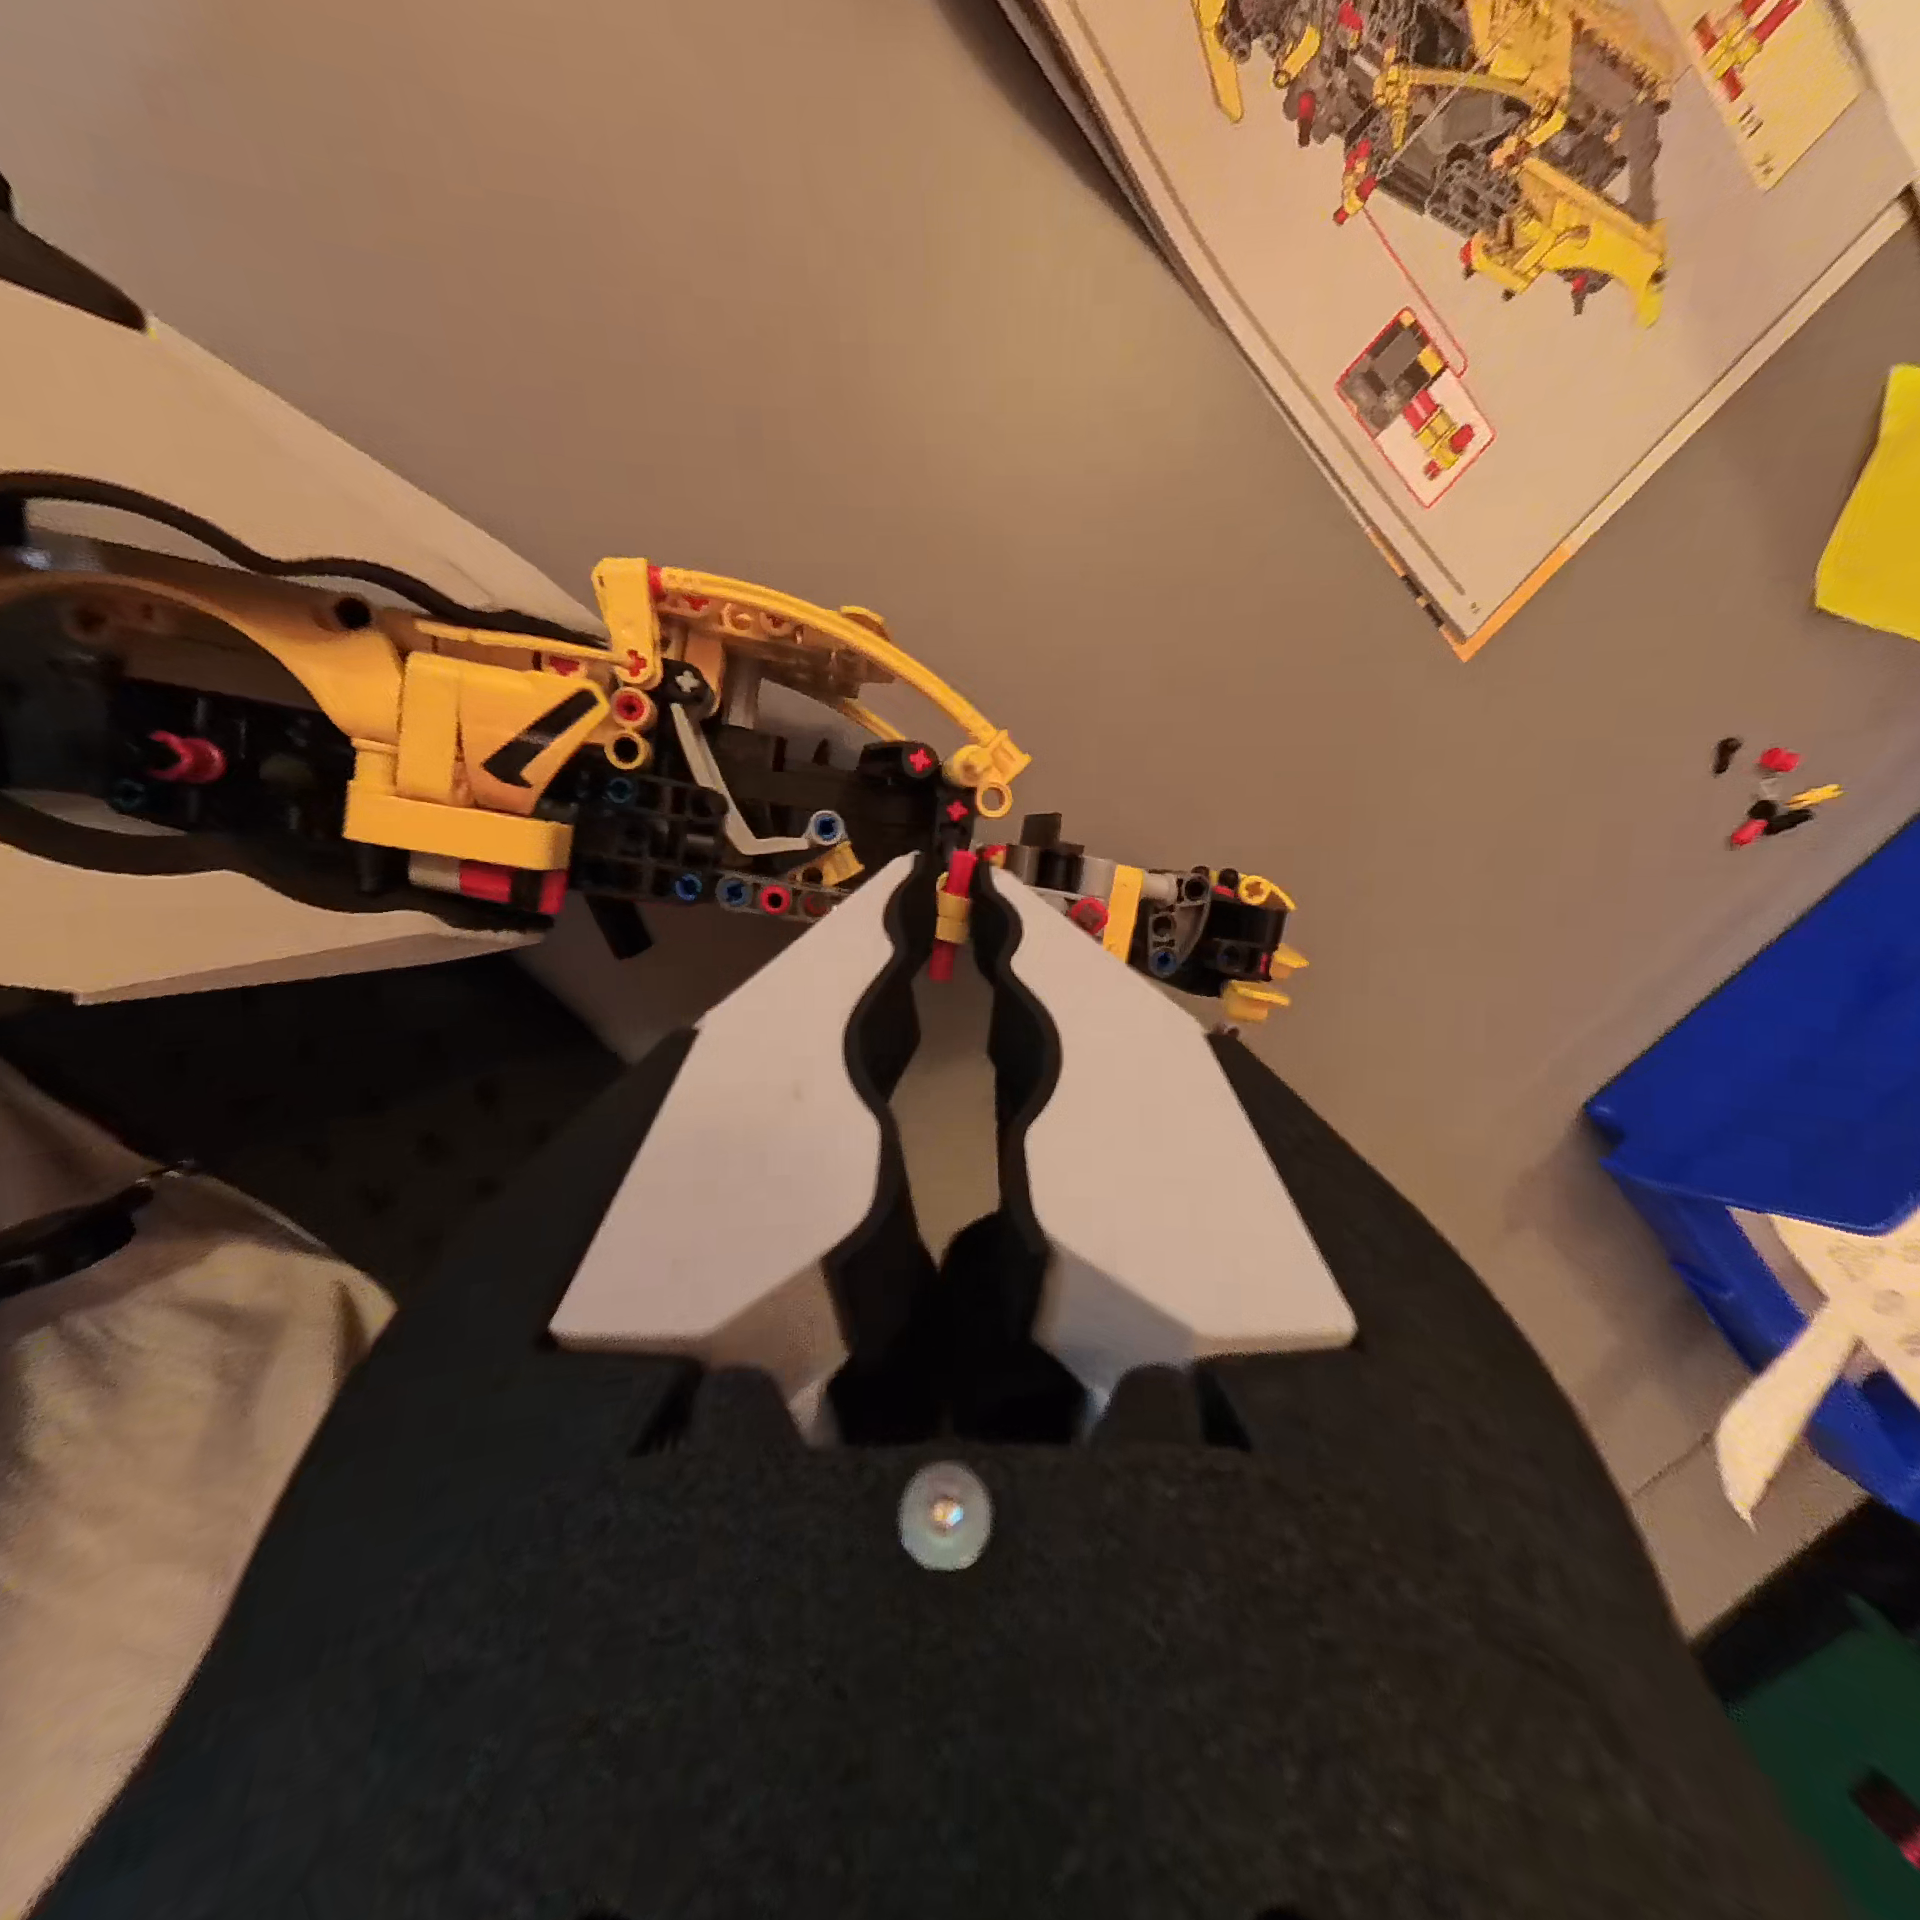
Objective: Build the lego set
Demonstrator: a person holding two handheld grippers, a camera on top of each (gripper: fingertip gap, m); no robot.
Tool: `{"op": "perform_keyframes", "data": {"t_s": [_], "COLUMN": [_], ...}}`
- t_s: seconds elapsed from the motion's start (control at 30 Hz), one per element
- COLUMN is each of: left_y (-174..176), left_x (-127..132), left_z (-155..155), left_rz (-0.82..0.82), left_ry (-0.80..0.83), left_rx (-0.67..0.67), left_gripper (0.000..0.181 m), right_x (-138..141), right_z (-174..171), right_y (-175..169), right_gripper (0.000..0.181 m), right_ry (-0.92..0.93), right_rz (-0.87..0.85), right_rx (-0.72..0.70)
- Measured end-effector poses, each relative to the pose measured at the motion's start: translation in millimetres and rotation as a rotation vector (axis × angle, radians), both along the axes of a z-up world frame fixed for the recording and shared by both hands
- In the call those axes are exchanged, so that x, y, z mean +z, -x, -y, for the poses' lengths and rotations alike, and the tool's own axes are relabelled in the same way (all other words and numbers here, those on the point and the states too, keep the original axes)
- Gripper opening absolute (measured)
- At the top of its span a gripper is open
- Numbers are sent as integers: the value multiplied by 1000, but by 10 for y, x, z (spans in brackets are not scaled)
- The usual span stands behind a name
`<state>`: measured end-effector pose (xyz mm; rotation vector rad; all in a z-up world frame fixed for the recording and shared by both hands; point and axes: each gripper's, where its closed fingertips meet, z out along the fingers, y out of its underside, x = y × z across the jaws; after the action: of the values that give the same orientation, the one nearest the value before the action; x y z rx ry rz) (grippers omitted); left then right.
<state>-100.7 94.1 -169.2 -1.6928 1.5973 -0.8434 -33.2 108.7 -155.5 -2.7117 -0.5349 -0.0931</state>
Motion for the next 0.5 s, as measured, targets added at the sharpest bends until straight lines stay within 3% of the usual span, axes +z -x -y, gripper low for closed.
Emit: {"op": "perform_keyframes", "data": {"t_s": [0.3, 0.5], "left_y": [-2, 5], "left_x": [0, 2], "left_z": [2, -11], "left_rz": [0, 1], "left_ry": [-5, 16], "left_rx": [-6, -15], "left_gripper": [53, 54], "right_x": [-15, 23], "right_z": [5, -17], "right_y": [-6, 34], "right_gripper": [6, 7], "right_ry": [-3, 22], "right_rz": [26, -255], "right_rx": [1, -2]}}
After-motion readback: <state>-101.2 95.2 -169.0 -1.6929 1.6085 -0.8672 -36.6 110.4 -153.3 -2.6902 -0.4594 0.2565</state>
